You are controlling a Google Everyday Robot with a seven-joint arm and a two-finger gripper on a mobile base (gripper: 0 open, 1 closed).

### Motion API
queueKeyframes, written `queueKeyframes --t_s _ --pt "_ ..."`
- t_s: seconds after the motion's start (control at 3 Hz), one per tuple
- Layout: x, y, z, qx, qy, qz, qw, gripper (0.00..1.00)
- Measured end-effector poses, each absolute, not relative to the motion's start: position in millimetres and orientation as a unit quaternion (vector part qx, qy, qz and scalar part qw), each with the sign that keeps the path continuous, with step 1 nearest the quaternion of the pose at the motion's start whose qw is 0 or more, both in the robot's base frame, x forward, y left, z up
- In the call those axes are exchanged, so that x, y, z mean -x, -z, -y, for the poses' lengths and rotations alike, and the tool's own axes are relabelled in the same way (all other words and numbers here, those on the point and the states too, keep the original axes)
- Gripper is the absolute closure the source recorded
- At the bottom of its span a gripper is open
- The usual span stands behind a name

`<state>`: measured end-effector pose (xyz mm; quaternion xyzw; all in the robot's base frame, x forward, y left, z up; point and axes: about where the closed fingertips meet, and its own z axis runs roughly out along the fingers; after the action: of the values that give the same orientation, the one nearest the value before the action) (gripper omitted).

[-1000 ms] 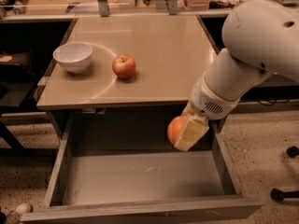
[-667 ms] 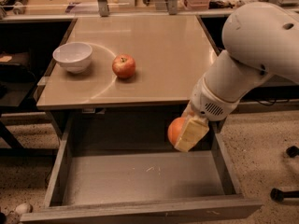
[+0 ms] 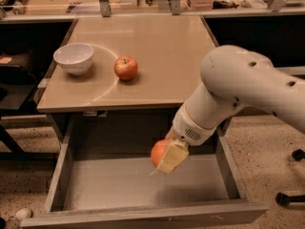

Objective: Place orange into top drawer

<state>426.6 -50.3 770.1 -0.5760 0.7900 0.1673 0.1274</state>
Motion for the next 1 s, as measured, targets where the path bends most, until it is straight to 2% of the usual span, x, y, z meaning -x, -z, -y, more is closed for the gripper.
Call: queueKeyframes --t_s 0.67,1.0 --pt "-437.6 -677.9 12.6 0.536 -0.181 -0.815 0.124 1.0" --pt "-437.7 -677.1 12.3 0.534 -0.181 -0.816 0.125 1.0"
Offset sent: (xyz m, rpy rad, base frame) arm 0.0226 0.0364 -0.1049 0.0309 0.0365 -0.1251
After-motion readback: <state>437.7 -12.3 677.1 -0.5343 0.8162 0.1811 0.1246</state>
